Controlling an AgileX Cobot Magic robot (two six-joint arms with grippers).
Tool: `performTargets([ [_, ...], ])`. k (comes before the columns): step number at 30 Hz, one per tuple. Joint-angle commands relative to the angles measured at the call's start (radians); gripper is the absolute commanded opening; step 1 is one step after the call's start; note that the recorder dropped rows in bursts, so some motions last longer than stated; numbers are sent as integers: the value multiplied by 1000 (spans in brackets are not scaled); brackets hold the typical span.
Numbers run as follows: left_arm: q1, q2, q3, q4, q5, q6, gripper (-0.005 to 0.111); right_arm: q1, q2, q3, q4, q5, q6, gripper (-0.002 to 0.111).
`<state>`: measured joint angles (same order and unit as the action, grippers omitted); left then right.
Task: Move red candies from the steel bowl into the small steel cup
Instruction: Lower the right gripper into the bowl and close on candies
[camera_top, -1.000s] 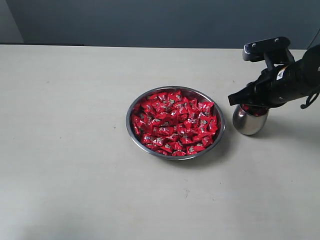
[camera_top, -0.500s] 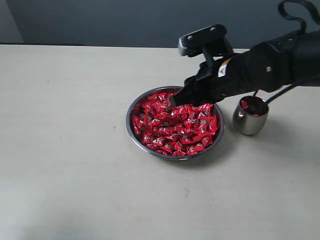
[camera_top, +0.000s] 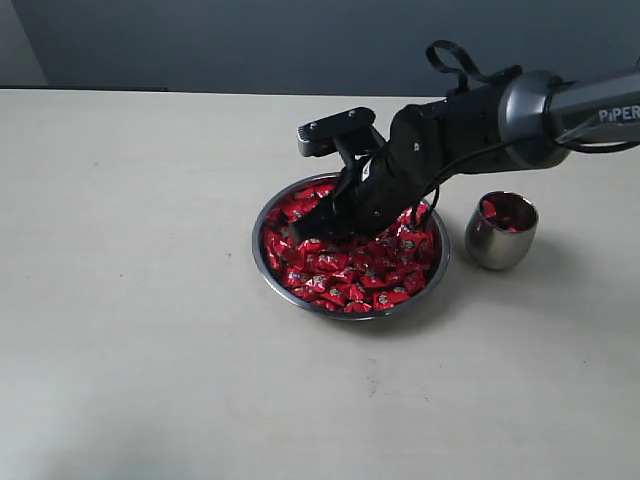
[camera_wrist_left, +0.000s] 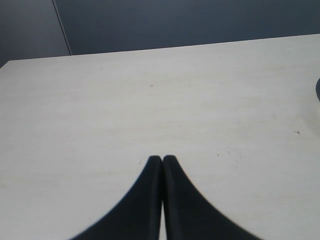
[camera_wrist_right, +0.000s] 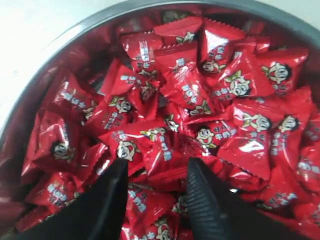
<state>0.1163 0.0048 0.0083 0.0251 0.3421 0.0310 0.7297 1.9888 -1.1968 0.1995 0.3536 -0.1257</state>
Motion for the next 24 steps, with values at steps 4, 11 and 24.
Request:
performTargets([
  [4,-8,-5,-8,2,-5,-2,0,0,18,-6,131,0,-108,37],
  [11,-8,-5,-8,2,-5,-2,0,0,23,-6,108,11,-110,0],
  [24,-8,-5,-8,2,-5,-2,0,-2,-180,-6,8,173,-100,0],
])
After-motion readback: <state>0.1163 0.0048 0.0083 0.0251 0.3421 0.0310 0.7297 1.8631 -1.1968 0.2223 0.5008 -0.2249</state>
